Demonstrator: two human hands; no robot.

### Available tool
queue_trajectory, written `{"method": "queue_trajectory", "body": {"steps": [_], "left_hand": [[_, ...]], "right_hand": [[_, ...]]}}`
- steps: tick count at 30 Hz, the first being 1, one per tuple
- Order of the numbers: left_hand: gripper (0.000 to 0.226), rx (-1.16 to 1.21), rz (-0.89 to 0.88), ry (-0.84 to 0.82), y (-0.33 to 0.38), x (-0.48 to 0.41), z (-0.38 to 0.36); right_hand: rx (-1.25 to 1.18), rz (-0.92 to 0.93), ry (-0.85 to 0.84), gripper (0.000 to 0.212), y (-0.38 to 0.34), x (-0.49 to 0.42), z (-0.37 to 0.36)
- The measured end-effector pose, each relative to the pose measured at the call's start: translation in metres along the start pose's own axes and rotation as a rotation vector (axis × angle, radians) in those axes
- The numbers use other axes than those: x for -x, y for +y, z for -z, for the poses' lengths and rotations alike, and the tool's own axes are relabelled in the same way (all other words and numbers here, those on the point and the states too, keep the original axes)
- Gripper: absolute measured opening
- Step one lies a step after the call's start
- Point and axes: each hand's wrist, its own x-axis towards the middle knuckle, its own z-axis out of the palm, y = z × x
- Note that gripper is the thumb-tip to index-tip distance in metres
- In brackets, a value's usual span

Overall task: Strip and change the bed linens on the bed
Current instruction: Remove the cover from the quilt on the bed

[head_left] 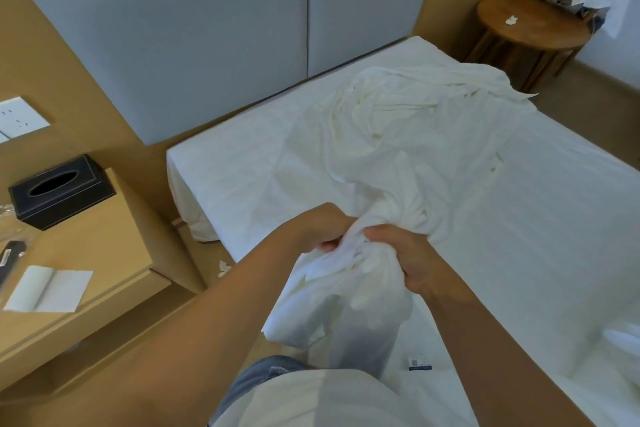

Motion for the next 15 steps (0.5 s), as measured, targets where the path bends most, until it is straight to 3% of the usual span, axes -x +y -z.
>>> {"method": "queue_trajectory", "body": {"steps": [2, 4, 6, 8, 11, 15], "left_hand": [[0.027, 0.103, -0.055, 0.065, 0.003, -0.004, 0.003], [0.028, 0.381, -0.111, 0.156, 0.012, -0.004, 0.013], [0.023, 0.474, -0.180, 0.196, 0.027, 0.001, 0.027], [0.021, 0.274, -0.204, 0.184, 0.043, 0.008, 0.035], [0.042, -0.058, -0.074, 0.062, 0.046, 0.011, 0.029], [0.046, -0.084, 0.118, -0.014, 0.029, 0.005, 0.012]], "right_hand": [[0.031, -0.002, 0.010, 0.048, 0.004, -0.002, -0.005], [0.065, 0.008, 0.001, 0.026, 0.009, -0.003, -0.008], [0.075, -0.009, -0.004, 0.008, 0.018, -0.003, -0.010], [0.063, -0.013, 0.013, 0.005, 0.024, -0.001, -0.012], [0.024, -0.005, -0.002, 0.029, 0.021, -0.002, -0.012], [-0.008, 0.011, -0.029, 0.031, 0.014, -0.003, -0.006]]}}
